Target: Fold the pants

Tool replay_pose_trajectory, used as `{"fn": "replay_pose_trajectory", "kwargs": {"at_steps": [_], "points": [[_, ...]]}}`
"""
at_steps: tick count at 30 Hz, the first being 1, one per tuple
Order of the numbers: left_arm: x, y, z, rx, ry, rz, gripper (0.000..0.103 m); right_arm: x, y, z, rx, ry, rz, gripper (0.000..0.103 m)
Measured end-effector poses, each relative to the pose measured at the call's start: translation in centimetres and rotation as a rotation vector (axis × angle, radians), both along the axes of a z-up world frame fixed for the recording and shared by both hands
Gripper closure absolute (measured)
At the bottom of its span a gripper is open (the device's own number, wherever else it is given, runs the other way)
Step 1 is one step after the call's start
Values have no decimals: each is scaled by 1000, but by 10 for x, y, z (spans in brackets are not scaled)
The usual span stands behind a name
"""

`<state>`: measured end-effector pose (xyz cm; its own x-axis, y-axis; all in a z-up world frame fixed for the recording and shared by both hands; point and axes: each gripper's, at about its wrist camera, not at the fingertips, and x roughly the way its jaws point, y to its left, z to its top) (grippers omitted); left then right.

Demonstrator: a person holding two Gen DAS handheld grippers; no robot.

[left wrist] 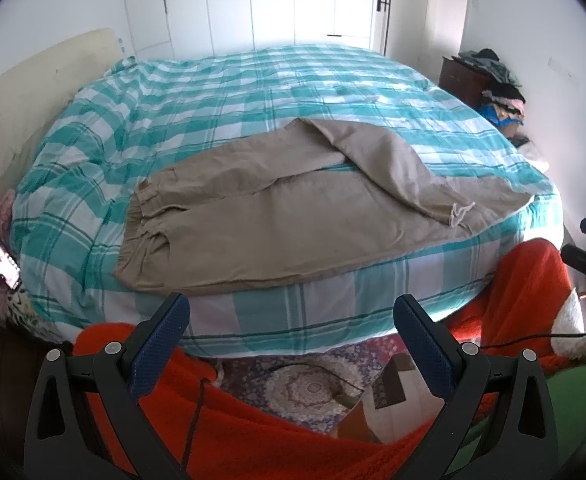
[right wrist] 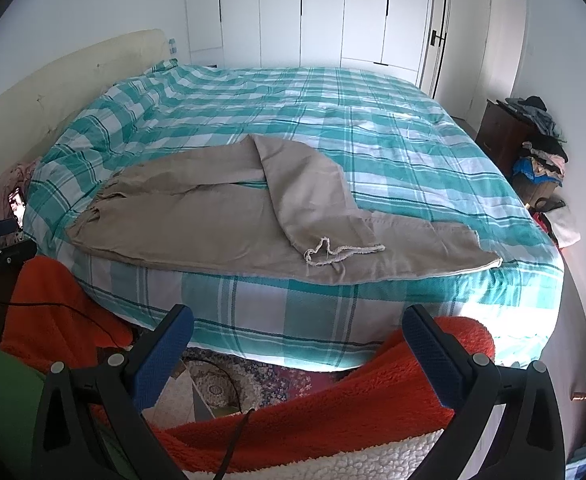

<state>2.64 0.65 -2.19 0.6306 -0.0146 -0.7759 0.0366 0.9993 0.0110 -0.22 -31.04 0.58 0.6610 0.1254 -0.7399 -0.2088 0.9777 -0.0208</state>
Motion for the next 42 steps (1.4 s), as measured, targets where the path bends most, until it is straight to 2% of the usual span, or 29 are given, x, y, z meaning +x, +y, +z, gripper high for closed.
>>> {"fn": "replay_pose_trajectory", "kwargs": {"at_steps": [42], "points": [[10, -7, -6, -9, 19, -39, 1, 8, 2, -7, -2, 29, 1, 0]]}}
